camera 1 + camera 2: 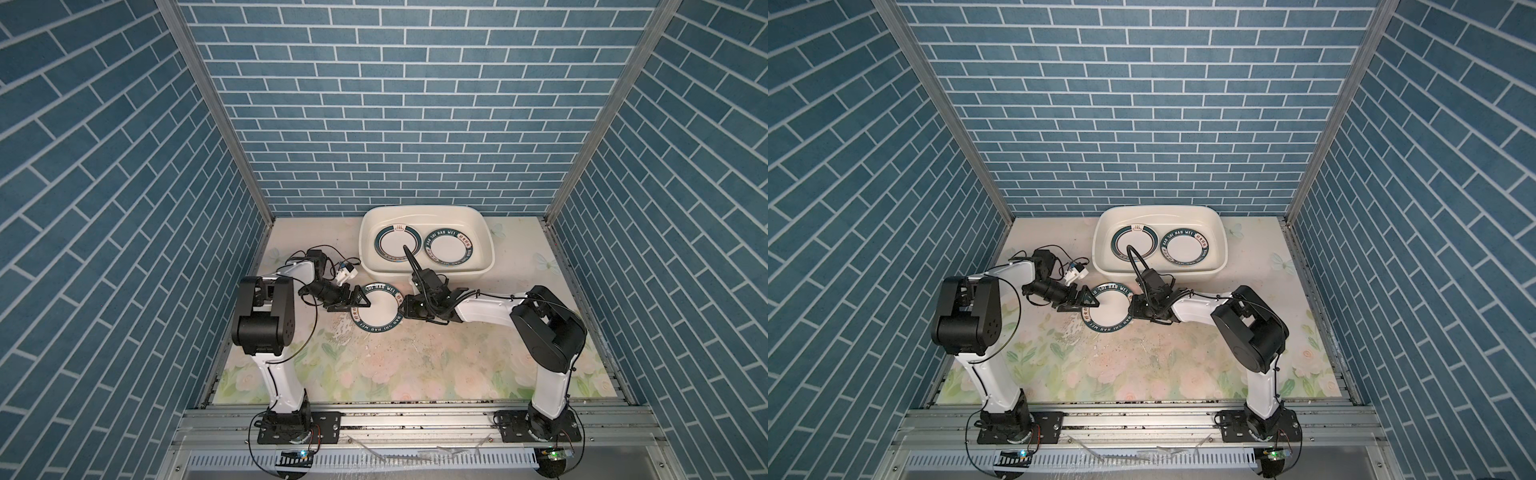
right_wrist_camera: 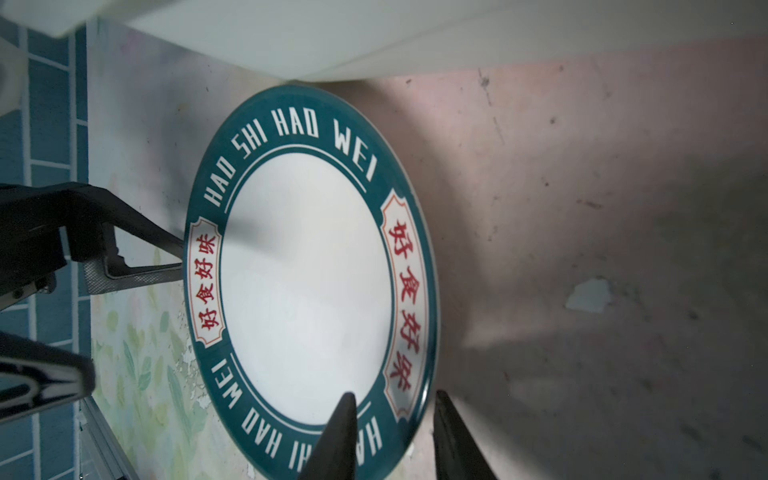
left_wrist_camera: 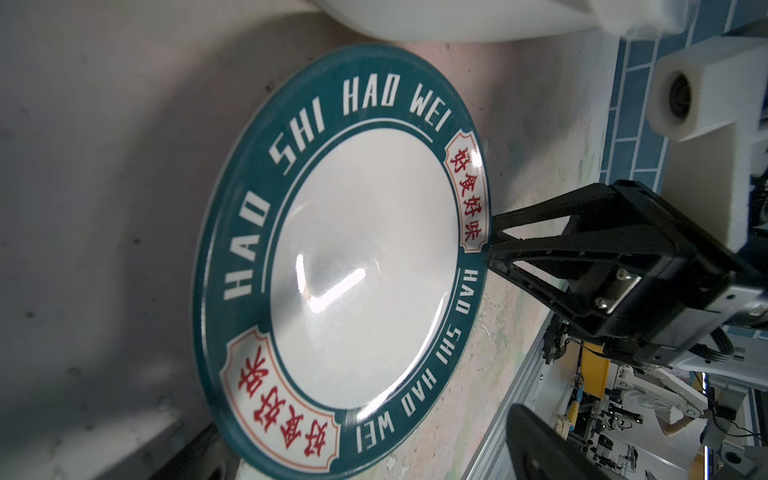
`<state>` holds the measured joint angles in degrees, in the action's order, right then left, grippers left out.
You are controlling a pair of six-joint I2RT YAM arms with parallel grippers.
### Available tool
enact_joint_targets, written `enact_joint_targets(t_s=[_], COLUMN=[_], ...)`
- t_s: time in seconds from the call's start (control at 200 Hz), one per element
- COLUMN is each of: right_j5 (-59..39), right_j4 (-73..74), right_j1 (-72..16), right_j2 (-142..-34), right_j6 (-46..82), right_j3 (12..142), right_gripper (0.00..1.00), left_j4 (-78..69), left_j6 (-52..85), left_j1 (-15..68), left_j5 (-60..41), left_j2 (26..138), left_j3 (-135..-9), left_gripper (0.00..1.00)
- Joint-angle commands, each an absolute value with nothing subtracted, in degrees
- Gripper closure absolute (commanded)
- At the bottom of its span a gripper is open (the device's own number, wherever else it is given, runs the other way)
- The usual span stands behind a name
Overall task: Place the plates into the plastic bin on the countertop
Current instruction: 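Push the large plate's rim with the left gripper while the right grips it, then tilt the large plate up with the right gripper while the left draws back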
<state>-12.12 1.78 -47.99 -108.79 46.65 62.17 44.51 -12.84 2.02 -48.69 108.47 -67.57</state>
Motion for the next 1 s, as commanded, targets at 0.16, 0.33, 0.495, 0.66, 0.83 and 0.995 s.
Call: enact_joint_targets(t_s=[0.16, 0.33, 0.495, 0.66, 0.83, 0.995], right_j5=[-14.41, -14.77, -14.85, -14.94, -15.90, -16.47], right_j4=[8.98, 11.47, 13.22, 15.32, 16.87, 18.35], right_j1=[-47.29, -46.98, -46.84, -46.50, -46.33, -46.23], right_j2=[-110.57, -110.52, -110.14, -109.36, -108.99, -108.13], right_j6=[51.70, 52.56, 53.23, 54.09, 54.87, 55.67], right_j3=[57.90, 56.62, 55.56, 53.93, 53.31, 52.65], right_gripper=[0.71, 0.76, 0.85, 0.90, 0.94, 0.99], left_j4=[43.89, 43.86, 43.84, 43.43, 43.24, 44.55], left_j6=[-13.01, -13.08, -12.91, -13.00, -12.85, -13.83], left_j1=[3.03, 3.16, 3.16, 3.16, 3.16, 3.16], left_j5=[-48.78, -48.78, -48.78, -48.25, -47.90, -47.69], left_j2=[109.03, 109.03, 108.99, 108.38, 107.85, 105.74], left_j3=[-67.28, -66.99, -66.54, -65.90, -65.57, -65.74], left_gripper=[0.00, 0.00, 0.00, 0.00, 0.00, 0.00])
